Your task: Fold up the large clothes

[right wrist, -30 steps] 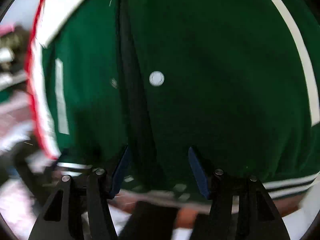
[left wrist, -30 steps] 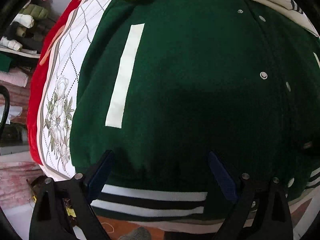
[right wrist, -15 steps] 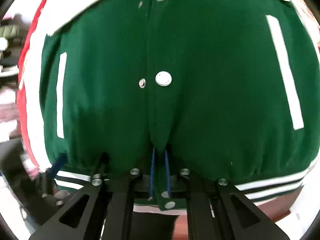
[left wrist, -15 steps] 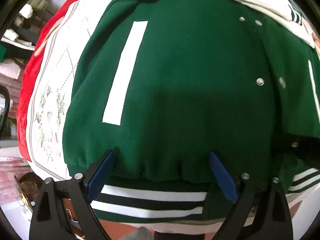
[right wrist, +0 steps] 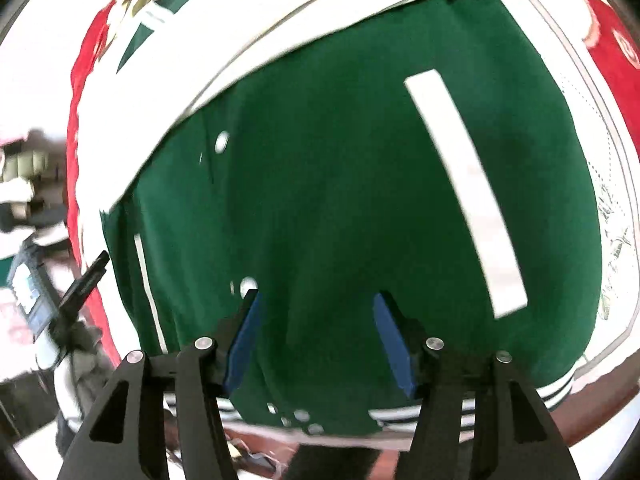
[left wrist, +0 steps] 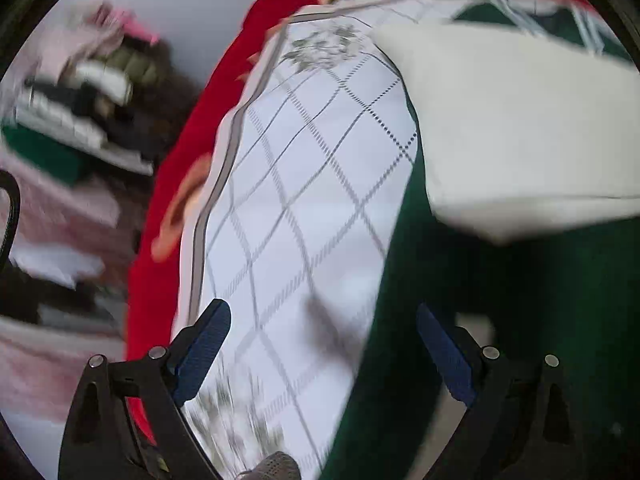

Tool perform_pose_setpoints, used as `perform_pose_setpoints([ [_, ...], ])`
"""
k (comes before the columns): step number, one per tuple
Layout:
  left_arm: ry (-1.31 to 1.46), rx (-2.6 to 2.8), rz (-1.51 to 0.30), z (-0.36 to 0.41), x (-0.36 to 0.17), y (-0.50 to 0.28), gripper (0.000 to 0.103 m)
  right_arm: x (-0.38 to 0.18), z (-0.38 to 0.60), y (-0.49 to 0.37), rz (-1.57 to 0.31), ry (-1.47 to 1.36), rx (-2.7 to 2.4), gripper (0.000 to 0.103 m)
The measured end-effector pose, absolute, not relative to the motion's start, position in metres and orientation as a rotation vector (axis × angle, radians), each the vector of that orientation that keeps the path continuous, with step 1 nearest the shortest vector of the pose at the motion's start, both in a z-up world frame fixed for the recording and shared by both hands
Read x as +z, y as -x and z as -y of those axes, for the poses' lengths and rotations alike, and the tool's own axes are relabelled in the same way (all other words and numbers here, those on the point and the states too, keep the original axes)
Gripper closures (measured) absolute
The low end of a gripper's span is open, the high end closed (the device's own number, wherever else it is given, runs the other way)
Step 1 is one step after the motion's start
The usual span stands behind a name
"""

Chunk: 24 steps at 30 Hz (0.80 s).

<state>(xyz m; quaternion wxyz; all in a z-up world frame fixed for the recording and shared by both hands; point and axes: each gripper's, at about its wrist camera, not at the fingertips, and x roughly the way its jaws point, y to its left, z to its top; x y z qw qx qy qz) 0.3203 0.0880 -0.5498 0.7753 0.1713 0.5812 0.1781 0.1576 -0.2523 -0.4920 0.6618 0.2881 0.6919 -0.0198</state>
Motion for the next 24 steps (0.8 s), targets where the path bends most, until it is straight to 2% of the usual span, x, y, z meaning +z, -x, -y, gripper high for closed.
perform_pose_setpoints([
  [1,-0.422,0.4,-1.256,-0.088,-0.559,-0.331,0.006,-0.496,0.272,-0.158,-1.556,-0.657,-0.054,0.043],
  [2,-0.461,0.417,-1.26,-0.091,-0.571,-0.344,0.0,-0.498,0.275,-0.162,-1.544,-0.666,-0.068,0.043],
  [5,-0.448,0.467,-1.244,-0.105,-0.573,-0.363,0.0,-0.503,0.272,-0.163,-1.528,-0.674,-0.102,0.043],
  [11,-0.228,0.522,-1.295,-0.145,-0.57,-0.364,0.0,-0.509,0.303,-0.161,-1.51,-0.713,-0.243,0.043],
  [14,-0.289,0.544,-1.292,-0.135,-0.564,-0.365,0.0,-0.507,0.324,-0.161,-1.489,-0.721,-0.316,0.043],
  [18,-0.245,0.499,-1.221,-0.114,-0.525,-0.345,0.0,-0.491,0.361,-0.171,-1.435,-0.693,-0.399,0.043],
  [24,-0.177,0.359,-1.218,-0.039,-0.491,-0.314,0.0,-0.486,0.408,-0.212,-1.421,-0.506,-0.413,0.043],
])
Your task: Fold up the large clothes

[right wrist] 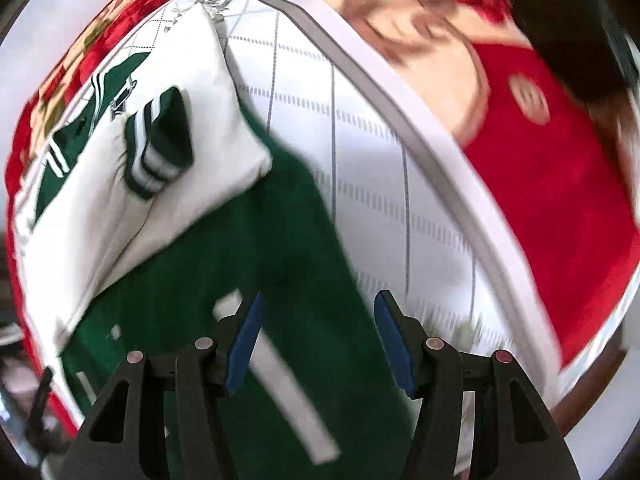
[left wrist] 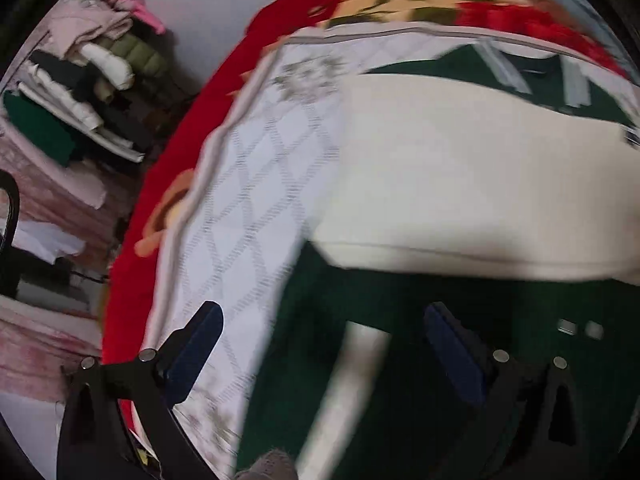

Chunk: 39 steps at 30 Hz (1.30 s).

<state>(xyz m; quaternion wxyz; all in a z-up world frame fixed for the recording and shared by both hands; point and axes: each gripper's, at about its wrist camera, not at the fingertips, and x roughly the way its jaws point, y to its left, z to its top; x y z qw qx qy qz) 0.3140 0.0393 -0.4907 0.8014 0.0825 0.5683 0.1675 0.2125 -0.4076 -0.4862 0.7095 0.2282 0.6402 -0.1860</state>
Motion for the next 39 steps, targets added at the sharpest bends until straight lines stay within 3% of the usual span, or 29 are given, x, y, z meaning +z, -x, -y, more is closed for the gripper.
perform_pose_setpoints([
  [4,-0.238,0.339,-1.23,0.019,-0.506,-0.314,0.0,-0.517,0.421,-0.259,-1.457,-0.309,-0.394,0.046],
  [6,-0.25,0.365,-1.244,0.037,-0.518,-0.318,0.0,-0.534,0.429,-0.279,-1.453,-0.239,-0.343,0.062],
  [12,-0.292,0.495,-1.292,0.076,-0.527,-0.306,0.0,-0.545,0.471,-0.298,-1.49,-0.304,-0.241,0.062],
  [17,-0.324,0.513,-1.296,0.131,-0.497,-0.276,0.0,-0.523,0.507,-0.296,-1.476,-0.418,0.034,0.056],
  [21,-0.368,0.451,-1.314,0.185,-0.483,-0.25,0.0,-0.501,0.556,-0.279,-1.336,-0.762,0.325,0.045],
  [25,-0.399,0.341,-1.365,0.25,-0.488,-0.223,0.0,-0.513,0.591,-0.264,-1.404,-1.065,0.485,0.043],
  [33,-0.654,0.179,-1.448,0.377,-0.532,-0.154,0.0,-0.52,0.637,-0.22,-1.583,-0.971,0.422,0.043],
  [39,-0.848,0.251,-1.436,0.394,-0.585,-0.15,0.0,-0.528,0.681,-0.202,-1.634,-0.9,0.318,0.043],
])
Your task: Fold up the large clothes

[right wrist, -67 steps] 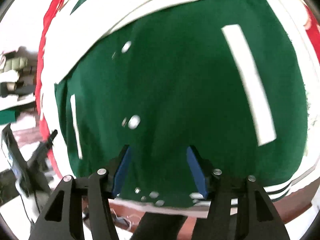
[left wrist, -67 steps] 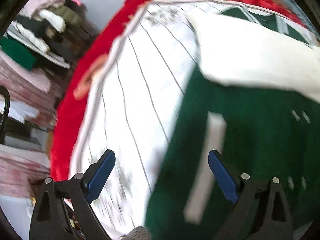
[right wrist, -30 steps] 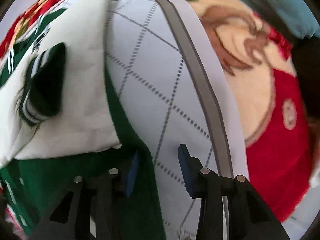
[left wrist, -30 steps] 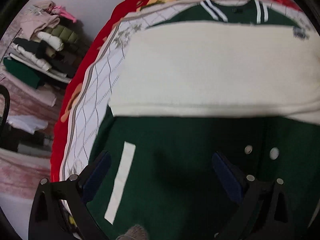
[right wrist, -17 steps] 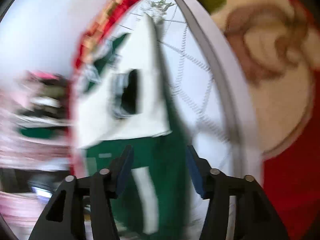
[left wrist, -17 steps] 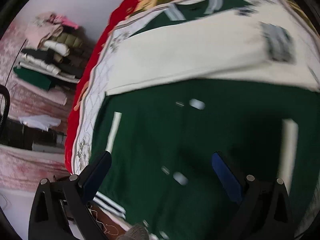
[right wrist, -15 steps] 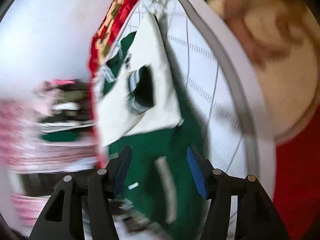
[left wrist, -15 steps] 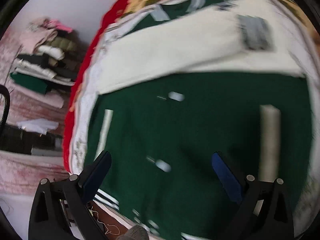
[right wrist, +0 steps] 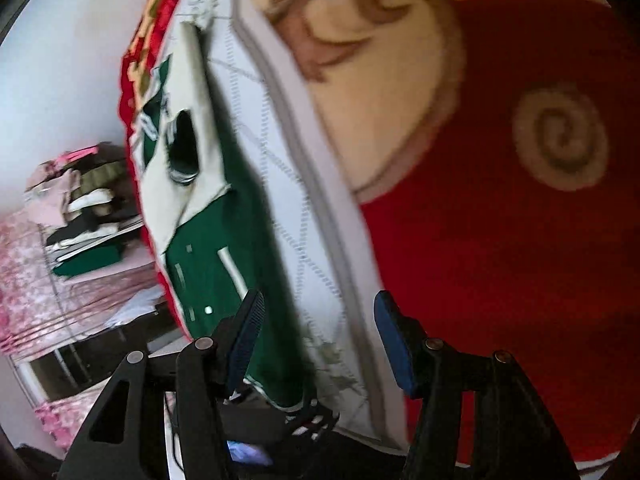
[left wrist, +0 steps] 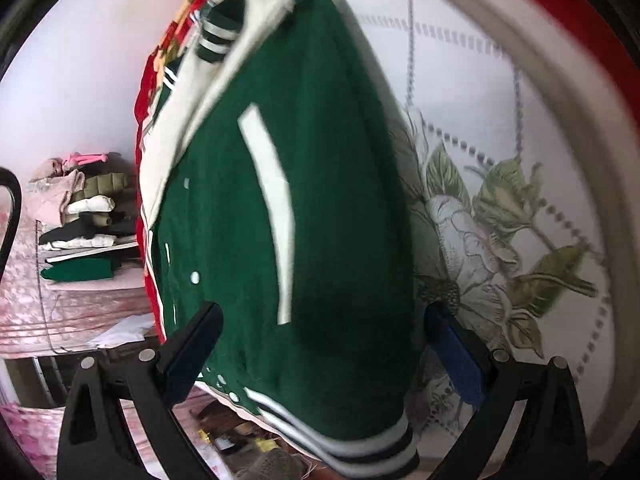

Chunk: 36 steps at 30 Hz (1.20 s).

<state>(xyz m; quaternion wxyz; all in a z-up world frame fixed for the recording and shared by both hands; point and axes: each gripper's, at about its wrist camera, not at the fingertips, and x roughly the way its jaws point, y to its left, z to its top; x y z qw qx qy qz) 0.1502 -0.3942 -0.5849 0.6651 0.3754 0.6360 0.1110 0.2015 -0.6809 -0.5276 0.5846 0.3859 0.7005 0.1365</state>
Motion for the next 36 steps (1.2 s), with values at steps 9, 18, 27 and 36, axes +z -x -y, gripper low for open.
perform_pose_setpoints([
  [9,-0.605,0.308,-1.513,0.349,-0.582,-0.189,0.009,-0.556,0.626,-0.263,-1.644,-0.862,0.39,0.042],
  [18,-0.337,0.256,-1.447,0.301,-0.525,-0.203,0.095,-0.574,0.544,-0.357,-1.549,-0.94,0.585,0.018],
  [27,-0.151,0.243,-1.375,0.259,-0.488,-0.2,0.096,-0.586,0.45,-0.404,-1.596,-0.843,0.497,0.064],
  [36,0.041,0.157,-1.316,0.169,-0.432,-0.189,0.095,-0.462,0.383,-0.407,-1.51,-0.725,0.396,0.087],
])
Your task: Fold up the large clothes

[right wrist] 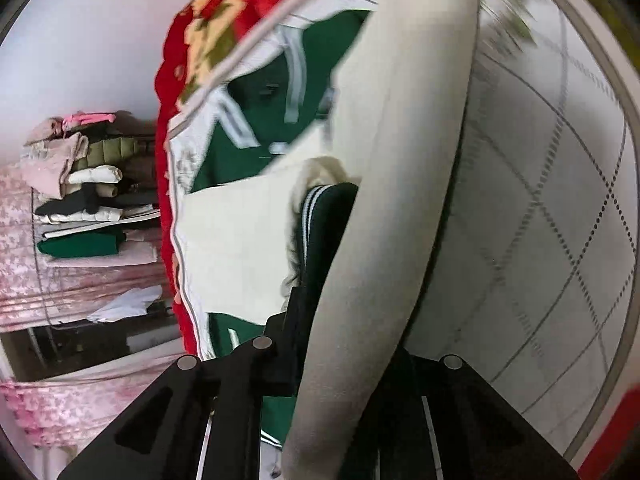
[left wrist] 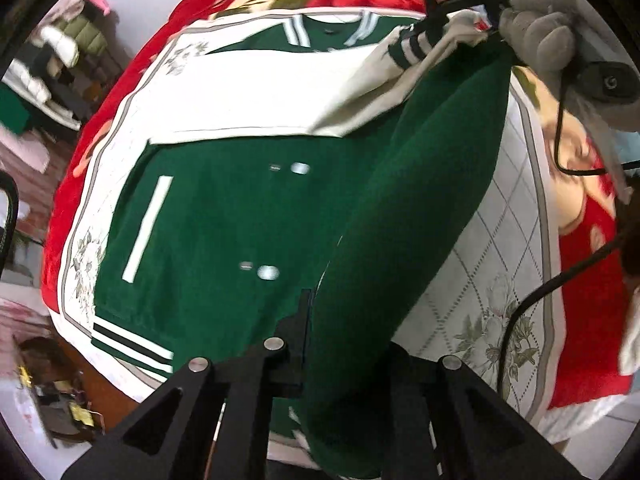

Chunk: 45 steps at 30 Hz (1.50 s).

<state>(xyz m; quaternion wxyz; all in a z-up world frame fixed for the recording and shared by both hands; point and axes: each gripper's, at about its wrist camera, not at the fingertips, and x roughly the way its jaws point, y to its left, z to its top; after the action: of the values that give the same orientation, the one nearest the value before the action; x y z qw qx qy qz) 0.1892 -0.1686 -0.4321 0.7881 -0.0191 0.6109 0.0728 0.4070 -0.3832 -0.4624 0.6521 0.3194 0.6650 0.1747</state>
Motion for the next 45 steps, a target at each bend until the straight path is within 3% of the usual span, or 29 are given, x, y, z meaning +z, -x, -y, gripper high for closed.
perform_pose_setpoints([
  [7,0.228,0.254,-1.312,0.036,-0.419,-0.179,0.089,-0.383,0.214,-0.431,-1.5,-0.485,0.349,0.087],
  [11,0.344,0.344,-1.339,-0.051,-0.45,-0.174,0.083,-0.394,0.1,-0.448,-1.54,-0.368,0.335,0.087],
  [14,0.463,0.419,-1.362,-0.11,-0.481,-0.163,0.075,-0.432,0.015,-0.458,-1.591,-0.292,0.334,0.085],
  [16,0.525,0.466,-1.386,-0.139,-0.496,-0.152,0.062,-0.466,-0.026,-0.462,-1.653,-0.26,0.38,0.066],
  [18,0.593,0.549,-1.363,-0.168,-0.498,-0.128,0.042,-0.488,-0.045,-0.46,-1.695,-0.282,0.407,0.047],
  [21,0.648,0.623,-1.339,-0.19,-0.493,-0.096,0.024,-0.489,-0.041,-0.449,-1.706,-0.482,0.625,0.044],
  [24,0.683,0.612,-1.356,-0.185,-0.497,-0.085,0.023,-0.466,-0.006,-0.441,-1.643,-0.508,0.676,0.044],
  [28,0.522,0.664,-1.417,-0.167,-0.532,-0.103,0.022,-0.44,0.076,-0.443,-1.517,-0.386,0.478,0.038],
  [29,0.471,0.695,-1.44,-0.167,-0.547,-0.106,0.014,-0.439,0.099,-0.446,-1.493,-0.366,0.416,0.037],
  [31,0.46,0.728,-1.465,-0.171,-0.569,-0.108,0.0,-0.452,0.137,-0.455,-1.499,-0.362,0.311,0.032],
  [38,0.452,0.732,-1.459,-0.176,-0.57,-0.114,0.0,-0.56,0.173,-0.492,-1.604,-0.6,0.378,0.03],
  [39,0.436,0.734,-1.461,-0.174,-0.569,-0.115,0.0,-0.564,0.173,-0.491,-1.558,-0.627,0.382,0.034],
  [40,0.414,0.737,-1.465,-0.172,-0.567,-0.116,0.0,-0.563,0.175,-0.491,-1.532,-0.64,0.382,0.049],
  [43,0.387,0.769,-1.462,-0.169,-0.559,-0.115,0.0,-0.555,0.187,-0.476,-1.467,-0.738,0.375,0.08],
  [45,0.401,0.791,-1.454,-0.167,-0.548,-0.112,0.0,-0.544,0.205,-0.459,-1.426,-0.824,0.317,0.084],
])
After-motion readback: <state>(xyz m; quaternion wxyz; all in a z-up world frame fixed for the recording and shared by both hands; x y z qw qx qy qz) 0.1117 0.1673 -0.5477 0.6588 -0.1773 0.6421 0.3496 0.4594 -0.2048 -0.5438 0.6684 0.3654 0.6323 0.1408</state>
